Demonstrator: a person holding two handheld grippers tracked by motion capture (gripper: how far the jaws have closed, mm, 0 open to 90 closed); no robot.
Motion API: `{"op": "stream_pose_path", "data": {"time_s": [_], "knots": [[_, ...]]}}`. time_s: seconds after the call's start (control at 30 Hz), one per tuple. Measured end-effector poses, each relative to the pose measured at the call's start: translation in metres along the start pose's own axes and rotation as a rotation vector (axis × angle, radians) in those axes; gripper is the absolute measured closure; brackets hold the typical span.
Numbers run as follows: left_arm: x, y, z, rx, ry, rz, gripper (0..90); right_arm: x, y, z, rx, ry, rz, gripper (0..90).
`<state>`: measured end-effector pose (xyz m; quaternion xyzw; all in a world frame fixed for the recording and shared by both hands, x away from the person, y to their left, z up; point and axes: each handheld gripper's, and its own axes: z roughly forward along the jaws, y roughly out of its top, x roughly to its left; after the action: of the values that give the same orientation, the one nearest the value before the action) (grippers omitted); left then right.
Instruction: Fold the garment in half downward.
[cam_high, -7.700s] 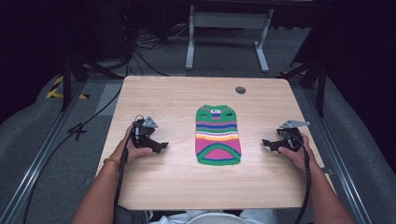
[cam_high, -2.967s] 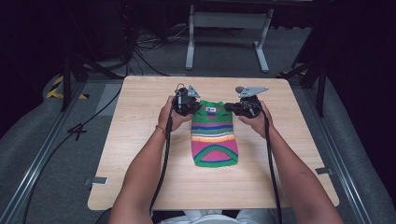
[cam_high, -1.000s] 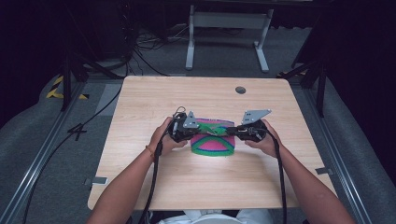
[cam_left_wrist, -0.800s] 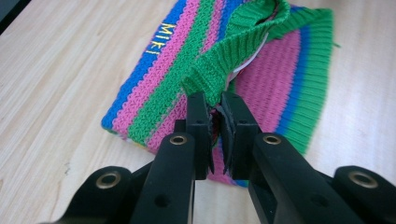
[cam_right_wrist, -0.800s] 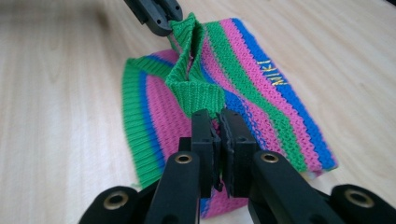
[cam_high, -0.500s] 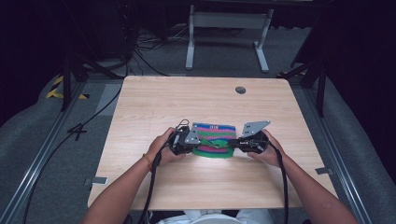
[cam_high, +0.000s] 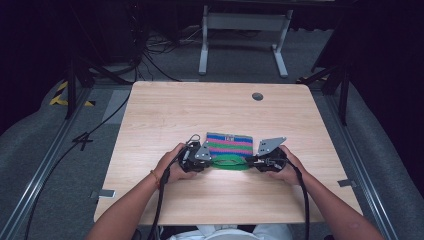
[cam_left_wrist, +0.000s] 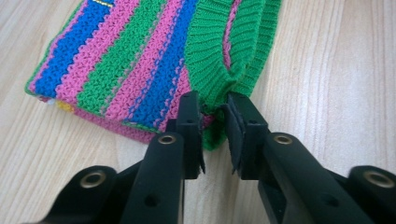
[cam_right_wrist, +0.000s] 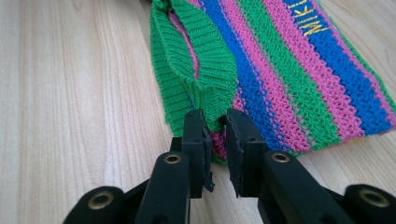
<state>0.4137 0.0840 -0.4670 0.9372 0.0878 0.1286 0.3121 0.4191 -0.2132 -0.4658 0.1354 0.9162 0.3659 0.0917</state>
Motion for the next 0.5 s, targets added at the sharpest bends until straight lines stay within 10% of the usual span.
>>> {"op": "stream_pose_path", "data": {"time_s": [0.23,0.5], "knots": [[0.004,-0.01,0.004,-0.09,-0.038,-0.111,73.5,-0.006,-0.007,0.002,-0.029,-0.016,0.039,76.3],[0.002,-0.005,0.008,-0.09,0.001,-0.133,72.3,-0.01,-0.011,0.001,-0.029,-0.074,0.049,76.2]]}}
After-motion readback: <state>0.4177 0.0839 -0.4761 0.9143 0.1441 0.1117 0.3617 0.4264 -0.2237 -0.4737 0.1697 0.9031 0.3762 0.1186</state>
